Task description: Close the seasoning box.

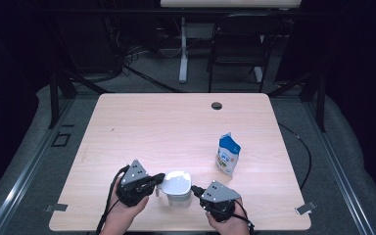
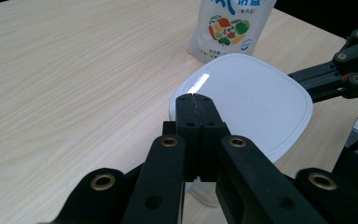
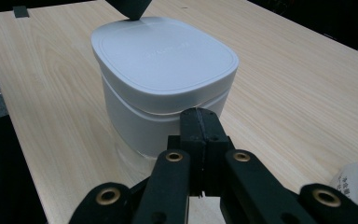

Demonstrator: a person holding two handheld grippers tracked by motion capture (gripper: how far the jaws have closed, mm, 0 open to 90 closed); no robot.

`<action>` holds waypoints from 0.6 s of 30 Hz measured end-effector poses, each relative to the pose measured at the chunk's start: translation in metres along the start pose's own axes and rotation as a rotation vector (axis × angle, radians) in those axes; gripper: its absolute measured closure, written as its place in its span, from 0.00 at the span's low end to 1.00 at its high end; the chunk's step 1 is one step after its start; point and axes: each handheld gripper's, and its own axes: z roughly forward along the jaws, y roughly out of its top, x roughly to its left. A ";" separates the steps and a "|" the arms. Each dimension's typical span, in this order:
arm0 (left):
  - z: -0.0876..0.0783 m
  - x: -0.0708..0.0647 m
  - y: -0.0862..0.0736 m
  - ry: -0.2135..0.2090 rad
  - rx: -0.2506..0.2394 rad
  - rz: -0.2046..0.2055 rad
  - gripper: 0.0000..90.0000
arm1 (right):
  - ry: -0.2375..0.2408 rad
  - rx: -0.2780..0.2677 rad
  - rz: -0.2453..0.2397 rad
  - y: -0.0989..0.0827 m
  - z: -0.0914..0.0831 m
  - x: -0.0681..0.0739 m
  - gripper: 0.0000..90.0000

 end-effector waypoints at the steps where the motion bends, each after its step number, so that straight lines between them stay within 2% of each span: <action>1: 0.000 0.000 0.000 0.000 -0.001 -0.001 1.00 | -0.002 0.001 -0.002 0.000 0.000 0.000 1.00; 18: 0.000 0.000 0.000 0.002 -0.001 -0.003 1.00 | 0.000 -0.007 -0.008 0.003 0.000 0.001 1.00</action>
